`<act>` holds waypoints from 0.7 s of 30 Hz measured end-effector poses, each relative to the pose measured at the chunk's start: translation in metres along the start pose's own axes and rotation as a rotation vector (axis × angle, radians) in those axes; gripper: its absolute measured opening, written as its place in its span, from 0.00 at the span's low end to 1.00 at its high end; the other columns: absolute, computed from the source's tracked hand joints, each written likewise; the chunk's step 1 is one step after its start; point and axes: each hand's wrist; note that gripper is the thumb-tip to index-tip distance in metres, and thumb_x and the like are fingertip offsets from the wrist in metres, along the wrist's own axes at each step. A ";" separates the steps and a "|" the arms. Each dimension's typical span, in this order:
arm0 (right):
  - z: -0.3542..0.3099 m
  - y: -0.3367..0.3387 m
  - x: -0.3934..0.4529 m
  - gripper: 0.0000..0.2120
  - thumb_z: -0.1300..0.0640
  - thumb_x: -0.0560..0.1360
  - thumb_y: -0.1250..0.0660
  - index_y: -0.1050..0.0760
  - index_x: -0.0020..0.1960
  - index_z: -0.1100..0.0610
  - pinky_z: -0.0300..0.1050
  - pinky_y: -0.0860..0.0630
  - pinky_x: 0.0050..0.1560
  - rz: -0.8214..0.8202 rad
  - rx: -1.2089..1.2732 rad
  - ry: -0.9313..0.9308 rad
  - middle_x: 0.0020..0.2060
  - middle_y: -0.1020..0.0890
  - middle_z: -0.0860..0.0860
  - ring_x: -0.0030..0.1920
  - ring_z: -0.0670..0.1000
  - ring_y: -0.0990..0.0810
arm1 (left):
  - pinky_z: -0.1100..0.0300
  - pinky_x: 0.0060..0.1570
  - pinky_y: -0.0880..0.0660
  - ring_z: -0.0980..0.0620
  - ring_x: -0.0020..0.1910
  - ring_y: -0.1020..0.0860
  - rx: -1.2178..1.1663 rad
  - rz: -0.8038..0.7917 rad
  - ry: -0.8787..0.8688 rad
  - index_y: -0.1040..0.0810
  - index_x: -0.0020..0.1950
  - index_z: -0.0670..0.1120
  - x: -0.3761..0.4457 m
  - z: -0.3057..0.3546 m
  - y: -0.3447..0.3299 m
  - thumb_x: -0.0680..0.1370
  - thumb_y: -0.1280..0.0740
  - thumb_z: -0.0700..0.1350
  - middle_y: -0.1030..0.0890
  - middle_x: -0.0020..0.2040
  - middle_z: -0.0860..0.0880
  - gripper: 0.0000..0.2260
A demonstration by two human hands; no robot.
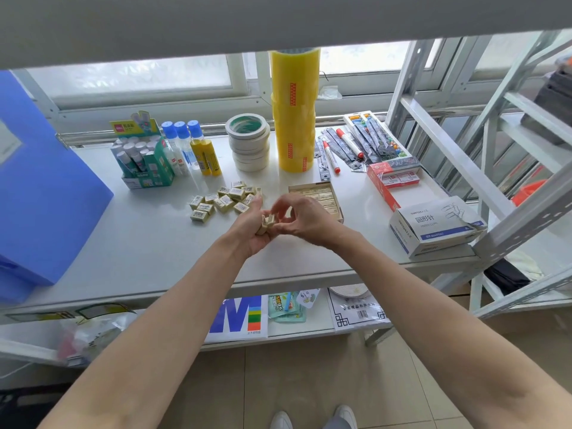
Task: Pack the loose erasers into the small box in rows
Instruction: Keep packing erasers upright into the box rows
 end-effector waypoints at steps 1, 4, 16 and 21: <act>0.002 0.000 0.000 0.11 0.54 0.69 0.24 0.22 0.49 0.53 0.44 0.23 0.46 0.008 0.069 -0.010 0.43 0.20 0.45 0.39 0.43 0.24 | 0.61 0.32 0.20 0.50 0.32 0.20 -0.010 0.001 -0.004 0.27 0.49 0.36 0.001 0.000 0.001 0.83 0.45 0.55 0.18 0.30 0.44 0.22; 0.010 0.002 -0.003 0.13 0.55 0.68 0.23 0.21 0.50 0.55 0.47 0.22 0.47 0.068 0.279 -0.068 0.43 0.18 0.45 0.42 0.47 0.21 | 0.58 0.38 0.19 0.49 0.33 0.20 -0.076 -0.001 -0.015 0.28 0.47 0.36 0.001 0.001 0.003 0.84 0.42 0.48 0.19 0.28 0.44 0.15; 0.027 0.014 -0.016 0.18 0.62 0.70 0.26 0.24 0.55 0.49 0.53 0.21 0.55 0.083 0.616 -0.180 0.48 0.23 0.55 0.44 0.51 0.20 | 0.69 0.22 0.31 0.54 0.30 0.27 0.116 -0.129 -0.027 0.21 0.49 0.40 -0.001 0.000 0.002 0.78 0.32 0.43 0.21 0.34 0.44 0.06; 0.026 0.015 -0.020 0.16 0.56 0.69 0.25 0.23 0.56 0.49 0.54 0.21 0.58 0.065 0.658 -0.185 0.51 0.22 0.57 0.50 0.56 0.18 | 0.69 0.22 0.32 0.52 0.30 0.26 0.093 -0.161 -0.033 0.23 0.48 0.42 0.001 -0.002 0.002 0.78 0.33 0.39 0.20 0.36 0.42 0.01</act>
Point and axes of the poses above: each hand's wrist, its own x-axis towards the middle knuckle, its own y-axis out of the back of the hand, z = x × y
